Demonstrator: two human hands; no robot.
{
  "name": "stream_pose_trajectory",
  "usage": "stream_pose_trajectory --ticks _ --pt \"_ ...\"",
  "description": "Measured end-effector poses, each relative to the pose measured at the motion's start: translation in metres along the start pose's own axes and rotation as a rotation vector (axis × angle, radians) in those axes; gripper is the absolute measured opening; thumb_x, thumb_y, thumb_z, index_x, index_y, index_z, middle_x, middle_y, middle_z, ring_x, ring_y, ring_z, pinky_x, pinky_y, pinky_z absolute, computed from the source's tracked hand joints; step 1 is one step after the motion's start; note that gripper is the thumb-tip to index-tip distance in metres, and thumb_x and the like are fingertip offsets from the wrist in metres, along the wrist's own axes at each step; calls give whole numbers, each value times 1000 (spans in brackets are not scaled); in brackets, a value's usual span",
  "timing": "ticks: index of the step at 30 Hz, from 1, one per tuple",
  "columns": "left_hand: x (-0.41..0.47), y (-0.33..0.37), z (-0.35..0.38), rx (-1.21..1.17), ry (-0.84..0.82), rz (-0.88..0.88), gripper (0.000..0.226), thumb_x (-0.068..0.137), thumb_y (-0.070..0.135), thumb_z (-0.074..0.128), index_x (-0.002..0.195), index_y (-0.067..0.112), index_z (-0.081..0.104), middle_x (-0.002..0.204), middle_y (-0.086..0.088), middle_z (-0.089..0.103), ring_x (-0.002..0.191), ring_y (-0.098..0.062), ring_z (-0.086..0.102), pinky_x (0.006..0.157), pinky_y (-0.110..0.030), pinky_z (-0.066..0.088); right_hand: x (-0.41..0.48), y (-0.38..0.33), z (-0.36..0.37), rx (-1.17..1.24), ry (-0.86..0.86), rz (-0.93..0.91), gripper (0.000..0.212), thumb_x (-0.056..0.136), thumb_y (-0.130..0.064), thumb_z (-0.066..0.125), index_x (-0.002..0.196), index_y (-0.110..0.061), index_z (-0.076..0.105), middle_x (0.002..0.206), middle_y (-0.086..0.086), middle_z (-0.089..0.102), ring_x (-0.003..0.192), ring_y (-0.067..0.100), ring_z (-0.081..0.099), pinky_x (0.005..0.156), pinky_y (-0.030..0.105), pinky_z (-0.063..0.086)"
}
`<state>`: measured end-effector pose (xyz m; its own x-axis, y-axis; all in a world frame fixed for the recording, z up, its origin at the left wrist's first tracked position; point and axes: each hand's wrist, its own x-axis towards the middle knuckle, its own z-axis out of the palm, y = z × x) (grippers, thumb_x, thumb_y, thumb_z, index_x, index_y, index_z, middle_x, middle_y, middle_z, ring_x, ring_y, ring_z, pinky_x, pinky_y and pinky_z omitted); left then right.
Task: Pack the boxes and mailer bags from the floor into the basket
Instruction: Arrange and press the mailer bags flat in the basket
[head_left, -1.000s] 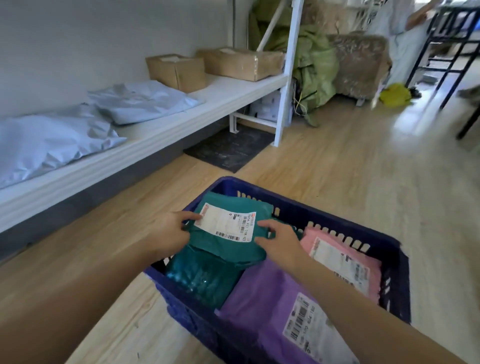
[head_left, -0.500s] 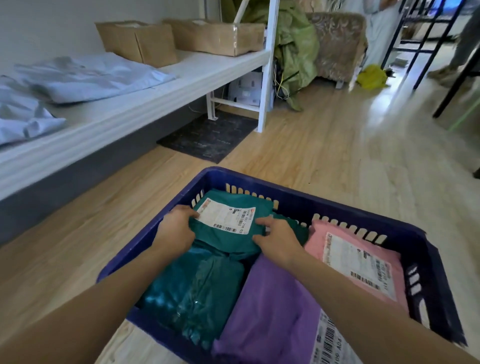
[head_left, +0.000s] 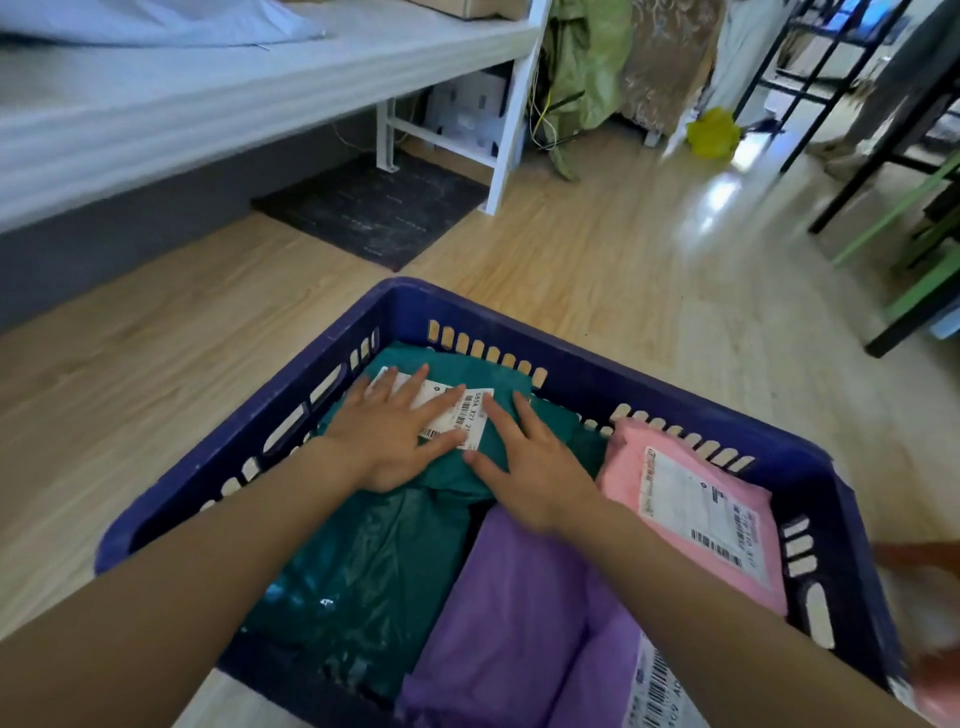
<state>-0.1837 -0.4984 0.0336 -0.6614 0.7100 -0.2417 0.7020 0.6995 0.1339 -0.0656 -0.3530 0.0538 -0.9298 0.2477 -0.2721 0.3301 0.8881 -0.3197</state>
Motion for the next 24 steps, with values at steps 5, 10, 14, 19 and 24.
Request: stream_pose_trajectory --ticks 5,10,14,19,24 --pt "-1 -2 9 38 -31 11 73 70 79 -7 138 56 -18 158 2 -18 146 -28 -13 117 -47 -8 0 -3 11 -85 -68 40 66 97 -58 23 150 -36 -10 159 3 -16 148 21 -5 119 40 1" --pt "0 20 -7 45 -16 -57 53 94 60 13 144 52 0 160 -1 -9 146 -34 -9 114 -58 -10 -5 -5 -1 -70 -73 47 67 97 -58 25 152 -31 -2 161 5 -4 148 22 1 119 41 3" --pt "-5 53 -13 -113 12 -4 52 94 59 11 145 50 4 160 3 -7 147 -29 -5 114 -58 -8 -35 7 -16 -59 227 -31 58 99 -45 36 149 -18 25 157 5 23 143 21 21 116 35 13" --pt "-6 78 -2 -116 4 -15 56 95 59 12 147 45 -2 160 5 -8 147 -25 -7 114 -59 -8 -68 38 -26 -163 481 300 37 92 -31 45 121 -9 45 124 9 50 112 25 46 94 37 38" --pt "-10 79 11 -91 22 -39 59 95 59 10 147 43 -11 159 5 -11 147 -25 -11 113 -59 -11 -72 50 -23 -200 219 497 56 92 -54 34 109 -7 59 111 14 59 99 30 55 91 40 46"
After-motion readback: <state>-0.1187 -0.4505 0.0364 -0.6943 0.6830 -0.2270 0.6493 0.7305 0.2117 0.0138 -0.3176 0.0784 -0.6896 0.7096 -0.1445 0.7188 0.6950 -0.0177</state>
